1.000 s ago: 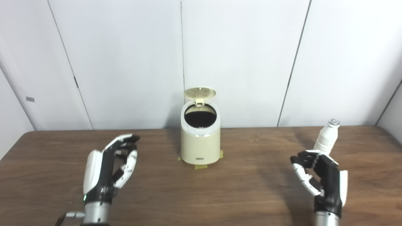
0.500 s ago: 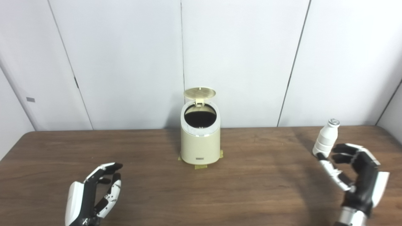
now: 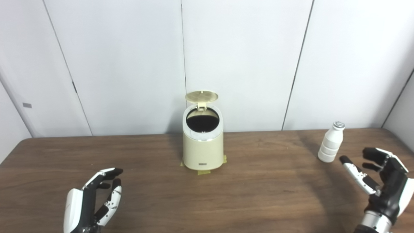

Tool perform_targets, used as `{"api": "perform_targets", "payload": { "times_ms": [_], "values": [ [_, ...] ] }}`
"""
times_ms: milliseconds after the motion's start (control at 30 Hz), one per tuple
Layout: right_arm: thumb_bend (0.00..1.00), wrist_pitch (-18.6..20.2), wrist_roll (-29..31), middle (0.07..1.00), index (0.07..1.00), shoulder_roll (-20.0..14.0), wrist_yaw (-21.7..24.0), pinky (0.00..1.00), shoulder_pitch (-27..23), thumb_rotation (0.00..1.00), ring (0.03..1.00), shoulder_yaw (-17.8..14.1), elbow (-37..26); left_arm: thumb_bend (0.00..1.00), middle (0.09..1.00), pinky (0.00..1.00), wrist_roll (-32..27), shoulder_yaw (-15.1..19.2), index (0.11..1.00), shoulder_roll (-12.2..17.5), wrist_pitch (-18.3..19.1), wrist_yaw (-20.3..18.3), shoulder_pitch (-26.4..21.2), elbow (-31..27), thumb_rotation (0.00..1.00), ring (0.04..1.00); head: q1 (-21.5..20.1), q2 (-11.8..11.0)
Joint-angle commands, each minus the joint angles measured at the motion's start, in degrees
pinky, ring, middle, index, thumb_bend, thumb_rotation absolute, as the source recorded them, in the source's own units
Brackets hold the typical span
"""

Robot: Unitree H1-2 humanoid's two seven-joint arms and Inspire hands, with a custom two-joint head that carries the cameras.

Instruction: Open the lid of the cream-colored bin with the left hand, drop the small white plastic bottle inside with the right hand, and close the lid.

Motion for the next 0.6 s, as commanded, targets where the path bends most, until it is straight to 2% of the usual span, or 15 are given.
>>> {"api": "perform_targets", "payload": {
  "times_ms": [0,33,100,167,267,367,533,567],
  "values": [
    [0.77,2.59,1.01,0.892,0.923,-2.57,2.4,0.76,-3.14,0.29,0.852,0.16,-2.58,0.2,0.7,0.63,0.59,-0.42,0.683,-0.34,-1.66,1.57,-0.29,2.14,0.55,0.709,-0.04,-0.18],
    [0.78,4.44,1.6,0.921,0.943,-3.23,3.67,0.8,-3.53,0.3,0.89,0.33,-2.8,0.2,0.704,0.64,0.46,-0.41,0.686,-0.36,-1.74,1.56,-0.33,2.24,0.56,0.712,-0.03,-0.22],
    [0.8,7.86,2.4,0.925,0.957,-4.47,5.67,0.83,-4.3,0.3,0.902,0.69,-2.91,0.21,0.707,0.64,0.8,-0.36,0.689,-0.28,-2.05,1.93,-0.53,2.62,0.57,0.718,-0.03,-0.34],
    [0.82,11.84,2.6,0.917,0.962,-5.5,7.13,0.81,-5.21,0.3,0.887,1.07,-3.12,0.21,0.71,0.63,0.82,-0.22,0.692,-0.23,-2.05,2.15,-0.59,2.68,0.62,0.719,-0.17,-0.37],
    [0.85,16.32,2.71,0.914,0.968,-7.11,8.96,0.8,-6.86,0.29,0.879,1.77,-2.48,0.2,0.71,0.63,0.67,-0.21,0.69,-0.01,-2.2,2.32,-0.68,2.91,0.63,0.72,-0.27,-0.47],
    [0.88,18.2,2.29,0.904,0.959,-8.15,9.52,0.77,-8.44,0.32,0.859,2.54,-0.61,0.2,0.706,0.63,0.98,-0.41,0.687,0.04,-1.54,2.37,-0.66,2.73,0.61,0.718,-0.42,-0.65],
    [0.91,18.48,2.35,0.865,0.93,-9.62,10.14,0.66,-10.94,0.33,0.782,3.38,3.95,0.2,0.706,0.63,0.54,-0.4,0.689,0.35,-2.25,2.62,-0.65,2.97,0.62,0.716,-0.44,-0.56],
    [0.9,18.47,2.39,0.88,0.936,-9.88,10.32,0.69,-11.31,0.33,0.81,3.61,4.71,0.19,0.705,0.63,0.18,-0.35,0.69,0.33,-2.26,2.53,-0.58,2.89,0.59,0.715,-0.37,-0.4]
  ]
}}
